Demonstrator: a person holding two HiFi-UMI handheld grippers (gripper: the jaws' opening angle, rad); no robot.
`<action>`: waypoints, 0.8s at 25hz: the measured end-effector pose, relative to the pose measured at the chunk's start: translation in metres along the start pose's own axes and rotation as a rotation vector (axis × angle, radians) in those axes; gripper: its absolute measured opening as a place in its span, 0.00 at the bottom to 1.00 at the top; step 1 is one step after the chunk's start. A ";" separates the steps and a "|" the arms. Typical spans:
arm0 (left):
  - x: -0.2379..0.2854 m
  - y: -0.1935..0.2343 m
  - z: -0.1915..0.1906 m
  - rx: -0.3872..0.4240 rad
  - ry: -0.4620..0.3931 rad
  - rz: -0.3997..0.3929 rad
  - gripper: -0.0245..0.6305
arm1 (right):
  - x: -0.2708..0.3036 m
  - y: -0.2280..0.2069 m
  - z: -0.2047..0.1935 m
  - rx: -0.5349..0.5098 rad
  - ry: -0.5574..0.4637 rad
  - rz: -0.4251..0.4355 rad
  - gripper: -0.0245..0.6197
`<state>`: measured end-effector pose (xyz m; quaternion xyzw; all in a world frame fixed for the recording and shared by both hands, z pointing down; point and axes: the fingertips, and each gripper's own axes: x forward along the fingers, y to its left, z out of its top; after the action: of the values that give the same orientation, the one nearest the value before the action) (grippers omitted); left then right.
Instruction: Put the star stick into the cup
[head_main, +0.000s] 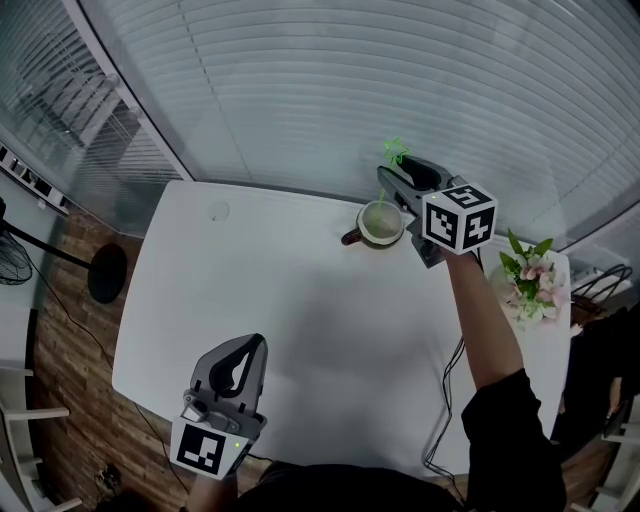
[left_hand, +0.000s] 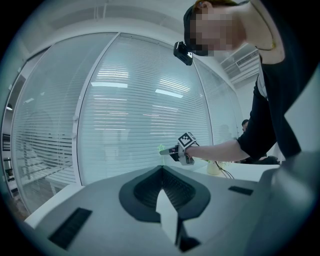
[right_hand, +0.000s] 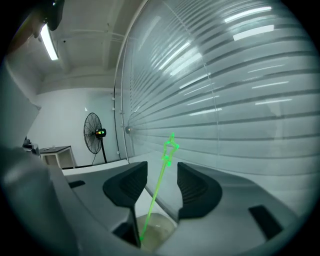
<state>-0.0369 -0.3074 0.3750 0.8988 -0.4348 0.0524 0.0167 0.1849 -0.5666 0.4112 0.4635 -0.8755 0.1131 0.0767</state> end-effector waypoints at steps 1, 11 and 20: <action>0.000 0.000 0.000 0.001 0.000 0.000 0.06 | -0.001 0.000 0.000 0.000 -0.001 -0.005 0.34; 0.001 0.001 0.004 0.007 -0.005 0.000 0.06 | -0.012 -0.001 0.008 -0.025 -0.031 -0.050 0.38; 0.001 0.002 0.009 0.016 -0.014 0.002 0.06 | -0.022 -0.002 0.018 -0.041 -0.075 -0.079 0.40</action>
<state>-0.0372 -0.3096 0.3660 0.8987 -0.4356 0.0496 0.0065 0.1986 -0.5546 0.3888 0.4999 -0.8609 0.0749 0.0578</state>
